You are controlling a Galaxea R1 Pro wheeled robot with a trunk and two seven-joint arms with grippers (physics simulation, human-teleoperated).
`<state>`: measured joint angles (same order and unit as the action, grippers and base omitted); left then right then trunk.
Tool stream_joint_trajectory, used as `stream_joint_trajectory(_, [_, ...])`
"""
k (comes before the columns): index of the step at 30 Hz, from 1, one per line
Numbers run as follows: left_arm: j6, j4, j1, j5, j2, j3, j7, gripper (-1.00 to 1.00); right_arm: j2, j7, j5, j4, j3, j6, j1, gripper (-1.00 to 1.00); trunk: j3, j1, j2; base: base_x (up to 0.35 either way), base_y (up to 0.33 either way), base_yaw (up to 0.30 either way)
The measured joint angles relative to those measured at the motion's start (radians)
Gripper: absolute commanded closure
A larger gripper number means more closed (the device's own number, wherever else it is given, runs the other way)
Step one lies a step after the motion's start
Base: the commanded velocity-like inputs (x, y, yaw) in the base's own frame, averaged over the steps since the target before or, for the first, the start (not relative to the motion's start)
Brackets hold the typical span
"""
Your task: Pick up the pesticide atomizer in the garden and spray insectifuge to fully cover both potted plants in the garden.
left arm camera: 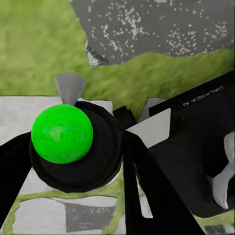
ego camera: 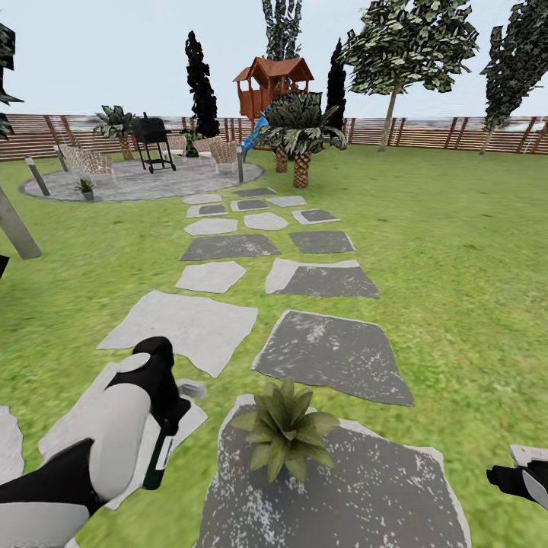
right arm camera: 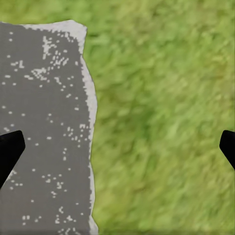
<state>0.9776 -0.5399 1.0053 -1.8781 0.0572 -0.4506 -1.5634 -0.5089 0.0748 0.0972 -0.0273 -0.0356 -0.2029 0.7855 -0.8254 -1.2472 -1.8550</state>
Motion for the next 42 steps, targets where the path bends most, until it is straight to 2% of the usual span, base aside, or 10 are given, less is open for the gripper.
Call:
stream_joint_trajectory(2, [0.001,0.001,0.000,0.014,-0.001,-0.057,0.000,1.00,0.000,0.000,0.000,0.000,-0.001,0.000,0.000,-1.00,0.000,0.000,0.000,0.000,0.000,0.000])
stream_joint_trajectory(5, [0.001,0.001,0.000,0.017,-0.002,-0.114,0.000,1.00,0.000,0.000,0.000,0.000,-0.001,0.000,0.000,-1.00,0.000,0.000,0.000,0.000,0.000,0.000])
stream_joint_trajectory(8, [0.001,0.000,0.000,0.017,-0.004,-0.139,0.000,1.00,0.000,0.000,0.000,0.000,-0.001,0.000,0.000,-1.00,0.000,0.000,0.000,0.000,0.000,0.000])
stream_joint_trajectory(13, [0.001,-0.004,0.000,0.018,-0.012,-0.148,0.000,1.00,0.000,0.000,0.000,0.000,-0.001,0.000,0.000,-1.00,0.000,0.000,0.000,0.000,0.000,0.000])
stream_joint_trajectory(23, [-0.007,-0.005,0.000,0.017,-0.004,-0.145,0.000,1.00,0.000,0.000,0.000,0.000,-0.001,0.000,0.000,-1.00,0.000,0.000,0.000,0.000,0.000,0.000])
stream_joint_trajectory(39, [-0.015,0.025,0.000,0.020,-0.007,-0.138,0.000,1.00,0.000,0.000,0.000,0.001,-0.003,-0.001,0.000,-1.00,0.000,0.000,0.000,0.000,0.000,-0.003])
stream_joint_trajectory(41, [-0.016,0.029,0.000,0.019,-0.004,-0.136,0.000,1.00,0.000,0.000,0.000,0.002,-0.003,-0.018,0.000,-1.00,0.000,0.000,0.000,0.000,0.000,-0.154])
stream_joint_trajectory(42, [-0.015,0.050,0.000,0.019,-0.003,-0.136,0.000,1.00,0.000,0.001,0.000,0.002,-0.003,-0.066,0.000,-1.00,0.000,0.000,0.000,0.000,0.000,-0.220])
